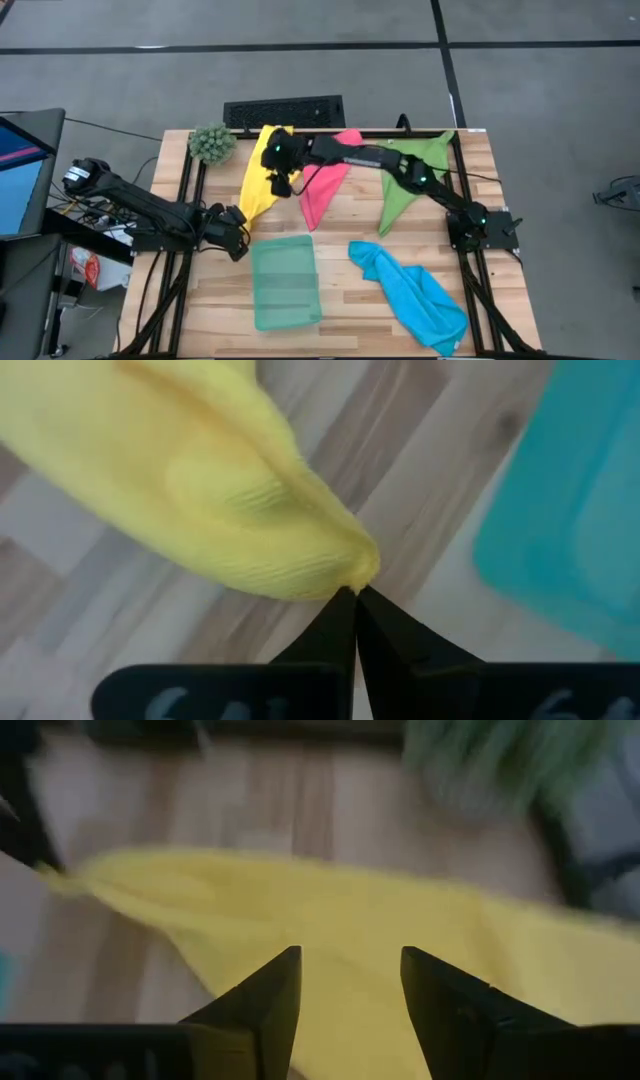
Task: Fold microfiber towels
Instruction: Fold the yellow towel
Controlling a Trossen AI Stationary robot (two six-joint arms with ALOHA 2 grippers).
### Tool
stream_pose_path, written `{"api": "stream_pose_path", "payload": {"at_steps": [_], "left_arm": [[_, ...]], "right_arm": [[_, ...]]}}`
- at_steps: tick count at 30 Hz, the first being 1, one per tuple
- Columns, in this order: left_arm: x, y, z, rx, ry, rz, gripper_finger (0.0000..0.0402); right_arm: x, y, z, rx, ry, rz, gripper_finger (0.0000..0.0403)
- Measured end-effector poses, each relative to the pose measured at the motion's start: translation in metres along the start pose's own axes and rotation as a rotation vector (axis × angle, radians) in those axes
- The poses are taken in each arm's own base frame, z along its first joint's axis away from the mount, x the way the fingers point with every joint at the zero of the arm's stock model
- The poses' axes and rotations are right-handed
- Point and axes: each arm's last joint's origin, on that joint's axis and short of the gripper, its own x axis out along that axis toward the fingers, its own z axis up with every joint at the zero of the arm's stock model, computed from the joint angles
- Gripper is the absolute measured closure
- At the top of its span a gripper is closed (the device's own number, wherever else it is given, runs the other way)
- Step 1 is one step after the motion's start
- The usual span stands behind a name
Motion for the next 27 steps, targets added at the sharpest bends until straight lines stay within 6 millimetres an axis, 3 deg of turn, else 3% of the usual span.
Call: {"api": "stream_pose_path", "payload": {"at_steps": [4, 11, 16, 27], "left_arm": [[-0.01, -0.007, 0.011, 0.001, -0.039, -0.025, 0.0401], [-0.03, -0.019, 0.029, 0.031, -0.077, -0.069, 0.0401], [-0.043, -0.024, 0.038, 0.047, -0.078, -0.111, 0.0401], [-0.052, -0.03, 0.043, 0.05, -0.042, -0.192, 0.0401]], "right_arm": [[-0.053, -0.004, 0.024, -0.078, -0.083, 0.061, 0.0206], [-0.084, -0.005, 0.027, -0.245, -0.116, 0.186, 0.0202], [-0.072, 0.001, 0.02, -0.222, -0.107, 0.288, 0.0197], [-0.059, 0.055, 0.033, -0.399, -0.174, 0.421, 0.0196]]}}
